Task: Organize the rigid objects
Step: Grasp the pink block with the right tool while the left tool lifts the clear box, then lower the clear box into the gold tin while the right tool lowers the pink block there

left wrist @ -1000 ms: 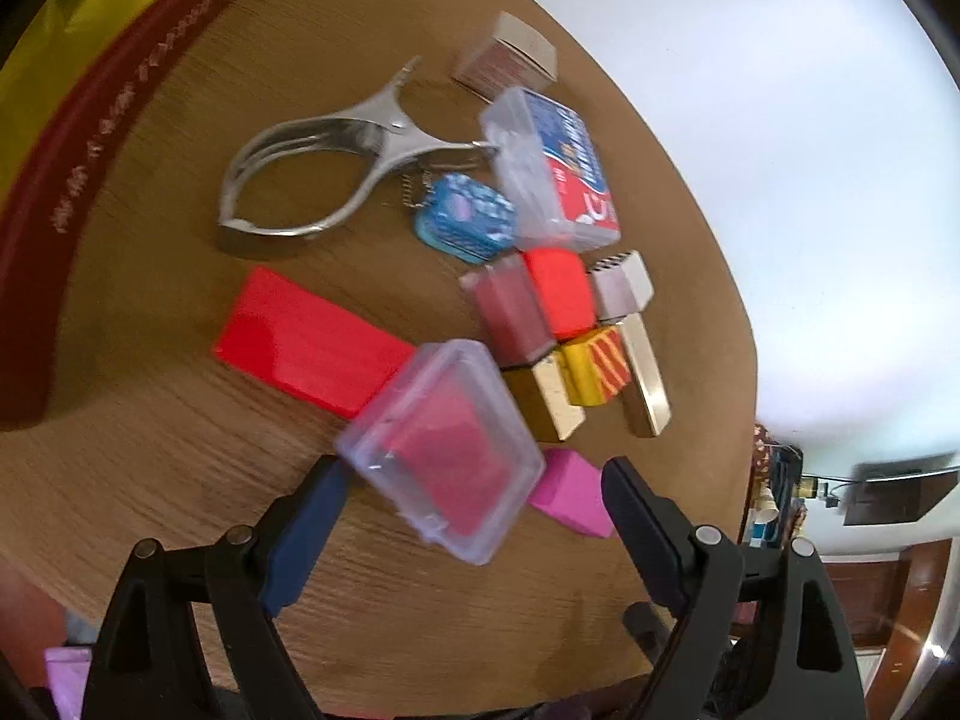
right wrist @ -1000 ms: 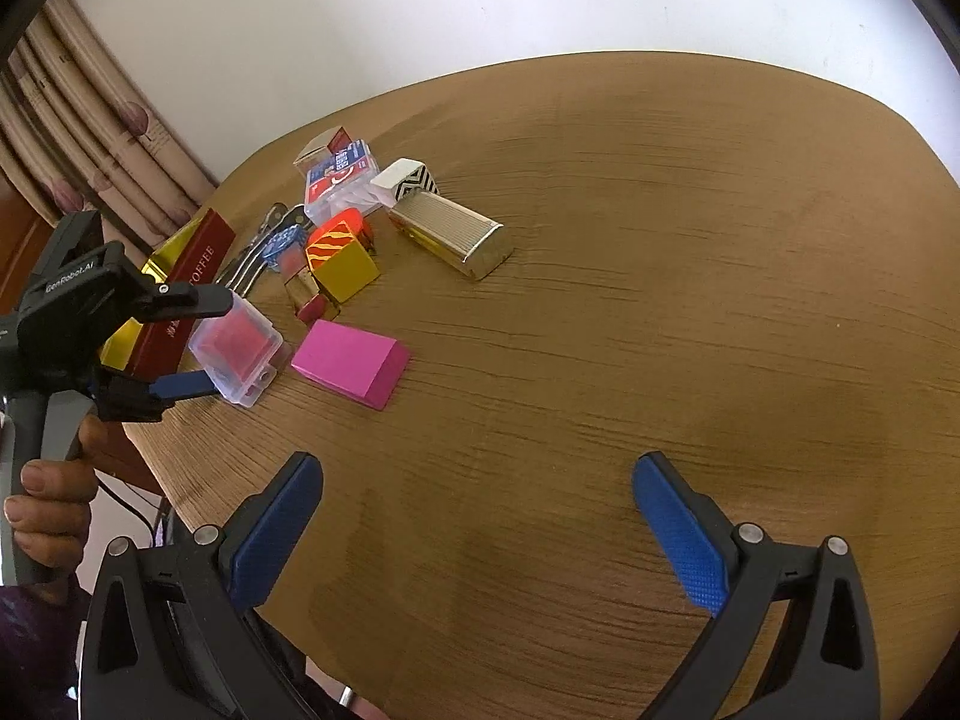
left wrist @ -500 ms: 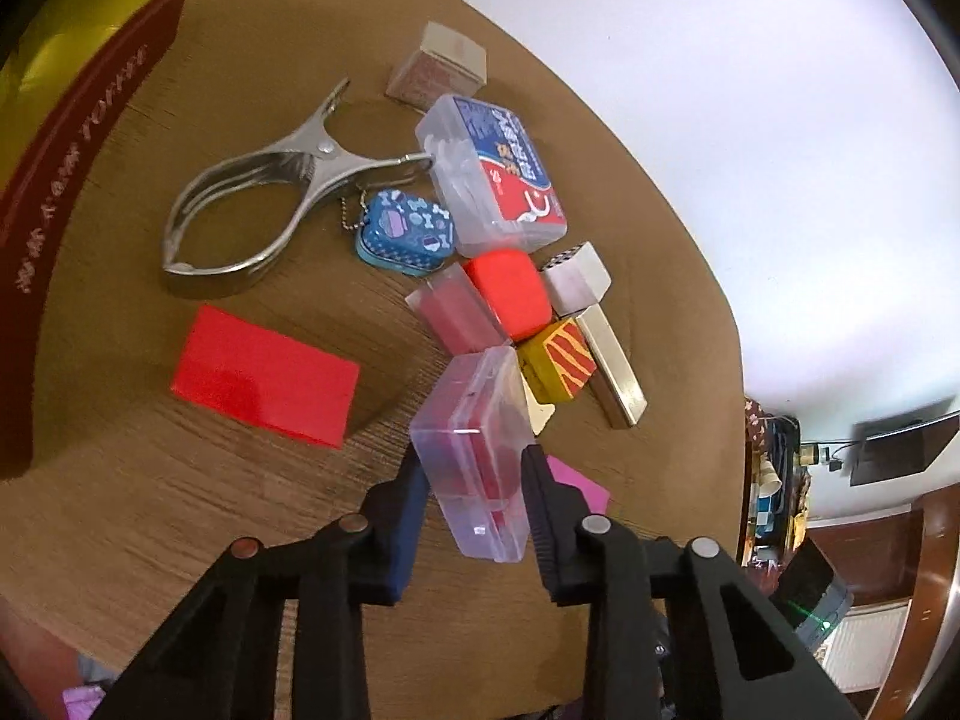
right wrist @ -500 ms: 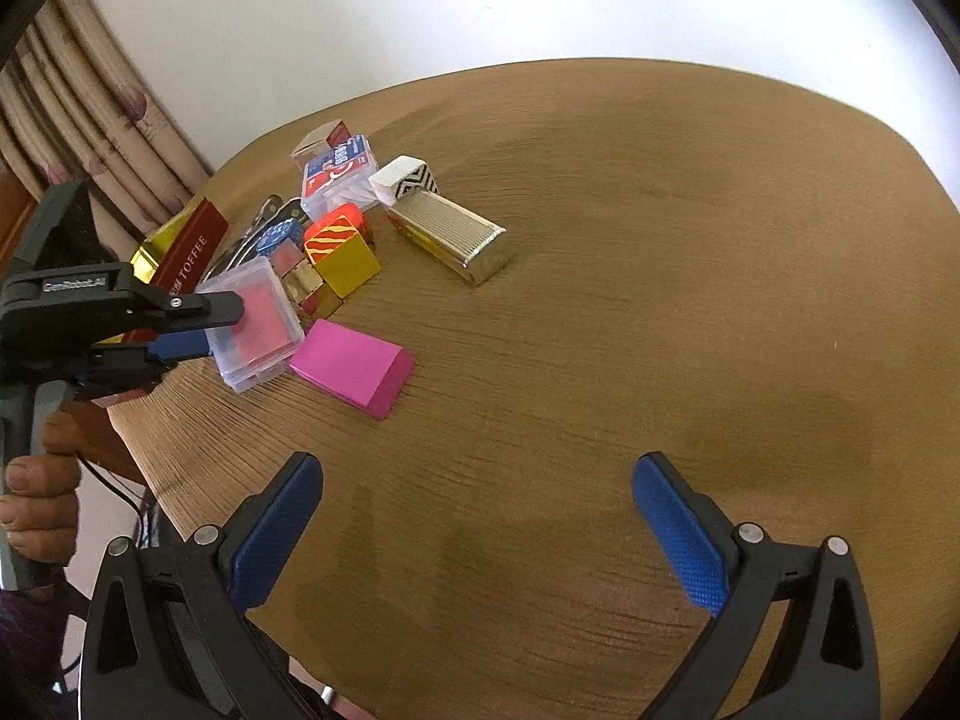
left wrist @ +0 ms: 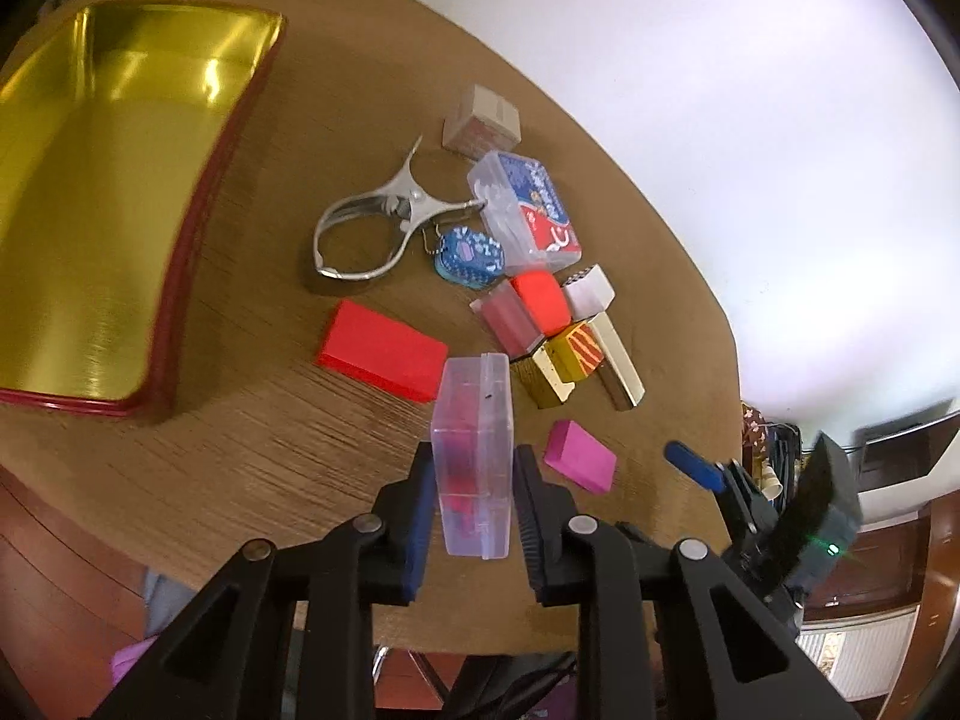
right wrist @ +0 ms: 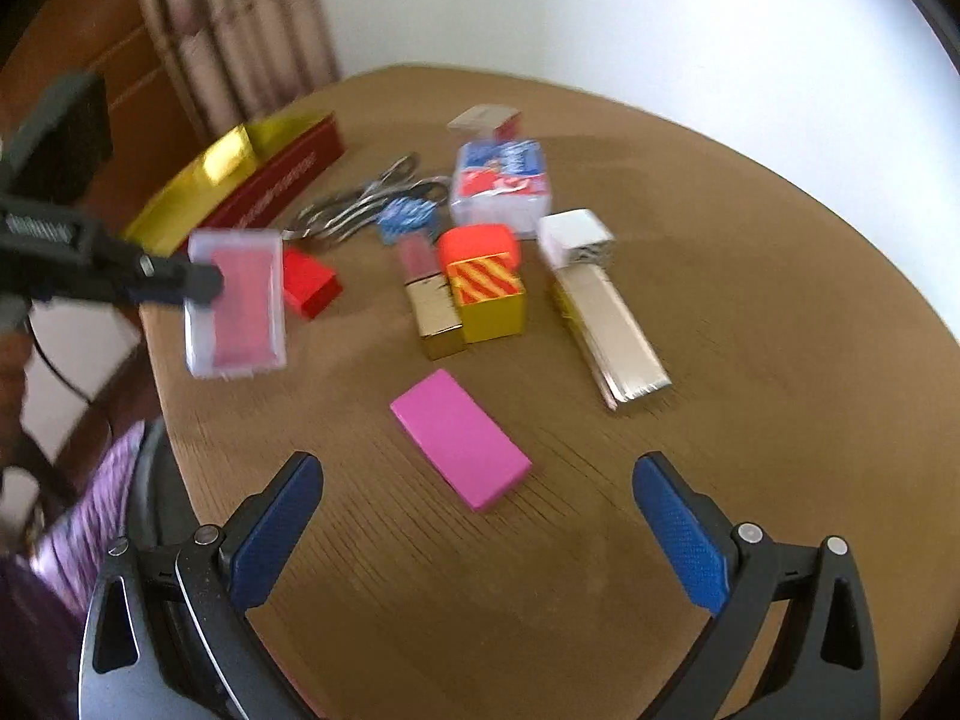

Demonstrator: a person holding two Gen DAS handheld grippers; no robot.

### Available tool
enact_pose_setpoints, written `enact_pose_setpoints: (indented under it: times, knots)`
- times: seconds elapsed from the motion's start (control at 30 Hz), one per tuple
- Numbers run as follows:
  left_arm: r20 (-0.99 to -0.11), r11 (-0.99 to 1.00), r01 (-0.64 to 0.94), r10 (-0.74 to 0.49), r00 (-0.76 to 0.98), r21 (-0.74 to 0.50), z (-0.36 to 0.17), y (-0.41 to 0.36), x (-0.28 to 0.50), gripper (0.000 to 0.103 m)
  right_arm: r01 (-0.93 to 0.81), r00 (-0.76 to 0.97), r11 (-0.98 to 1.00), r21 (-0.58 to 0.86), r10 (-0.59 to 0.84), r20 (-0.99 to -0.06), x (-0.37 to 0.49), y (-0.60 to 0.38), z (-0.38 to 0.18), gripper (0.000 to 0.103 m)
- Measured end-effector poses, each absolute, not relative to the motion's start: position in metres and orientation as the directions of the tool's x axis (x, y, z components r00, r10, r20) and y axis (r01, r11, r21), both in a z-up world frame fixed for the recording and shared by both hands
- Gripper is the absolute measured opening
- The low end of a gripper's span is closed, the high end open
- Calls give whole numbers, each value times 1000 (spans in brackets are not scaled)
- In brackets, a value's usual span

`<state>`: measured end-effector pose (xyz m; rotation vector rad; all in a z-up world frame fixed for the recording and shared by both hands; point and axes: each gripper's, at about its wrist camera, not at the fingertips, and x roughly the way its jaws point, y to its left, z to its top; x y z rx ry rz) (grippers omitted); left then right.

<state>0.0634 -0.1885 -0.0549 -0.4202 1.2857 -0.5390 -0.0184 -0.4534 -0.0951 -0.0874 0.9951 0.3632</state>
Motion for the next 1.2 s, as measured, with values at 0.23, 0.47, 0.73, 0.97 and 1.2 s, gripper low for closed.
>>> enact_pose_setpoints:
  times: [0.23,0.47,0.73,0.97,1.2]
  knots:
    - [-777,804,167,-594,207,-570,-35,-176,54,25,-440,413,897,40,242,-878,3,-437,-110,82]
    - [-768,802,192,-597,233,-565,-11,-166,46,25,-489,334,871,31,220,-917,24,-424,-127,59]
    - [-760,831,173,-555,339,-529,34,-120,55,25,-415,324,906,84,233,-917,24,-436,-129,28]
    - [-793,910,112,-405,455,-400,58,-62,100,25,-336,371,918,212,336,-866,5,-444,-110,27]
    - [-860,969,54,-241,450,-243,22,-39,176,25,-347,419,892,289,423,-803,9,-416,-71,27]
